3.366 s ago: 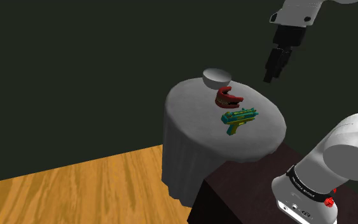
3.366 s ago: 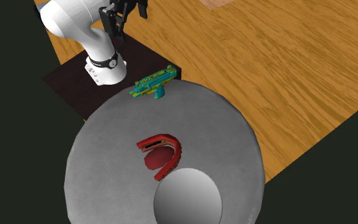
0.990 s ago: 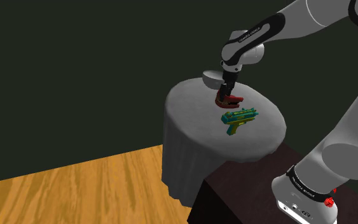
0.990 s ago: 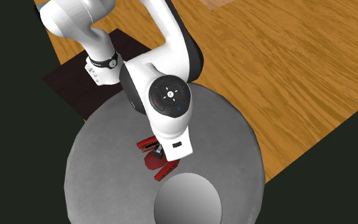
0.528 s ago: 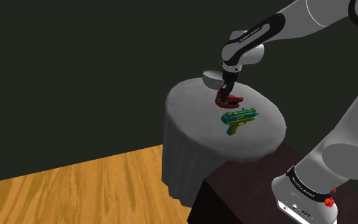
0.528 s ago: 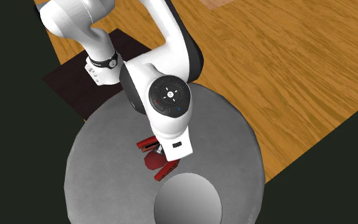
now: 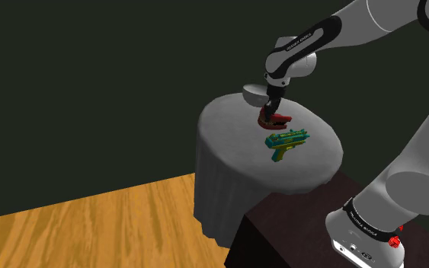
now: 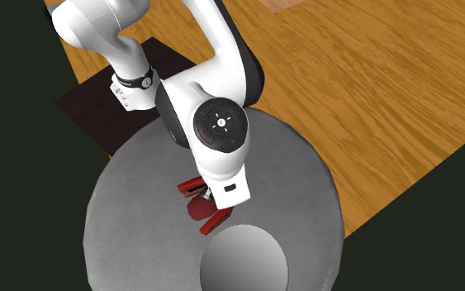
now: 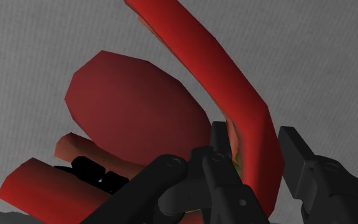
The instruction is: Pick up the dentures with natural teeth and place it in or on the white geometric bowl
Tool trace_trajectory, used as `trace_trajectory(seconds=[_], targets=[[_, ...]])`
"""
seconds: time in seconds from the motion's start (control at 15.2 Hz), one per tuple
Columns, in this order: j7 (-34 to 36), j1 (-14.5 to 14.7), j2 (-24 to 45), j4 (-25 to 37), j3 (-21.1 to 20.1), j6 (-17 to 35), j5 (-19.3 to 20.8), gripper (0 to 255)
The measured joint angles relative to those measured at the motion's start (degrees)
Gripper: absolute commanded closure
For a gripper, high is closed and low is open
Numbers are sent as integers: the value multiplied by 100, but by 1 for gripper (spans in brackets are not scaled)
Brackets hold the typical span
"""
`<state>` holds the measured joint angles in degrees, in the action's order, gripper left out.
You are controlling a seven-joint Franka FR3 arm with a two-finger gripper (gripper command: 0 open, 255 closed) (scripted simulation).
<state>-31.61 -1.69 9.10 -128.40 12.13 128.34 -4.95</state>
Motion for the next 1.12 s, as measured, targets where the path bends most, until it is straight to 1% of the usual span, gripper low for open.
trace_trajectory(seconds=[0.2,1.12], targets=[[36,7,-107,34,7,-141,37,255],[200,26,-737,446,30,-1160,234,255]])
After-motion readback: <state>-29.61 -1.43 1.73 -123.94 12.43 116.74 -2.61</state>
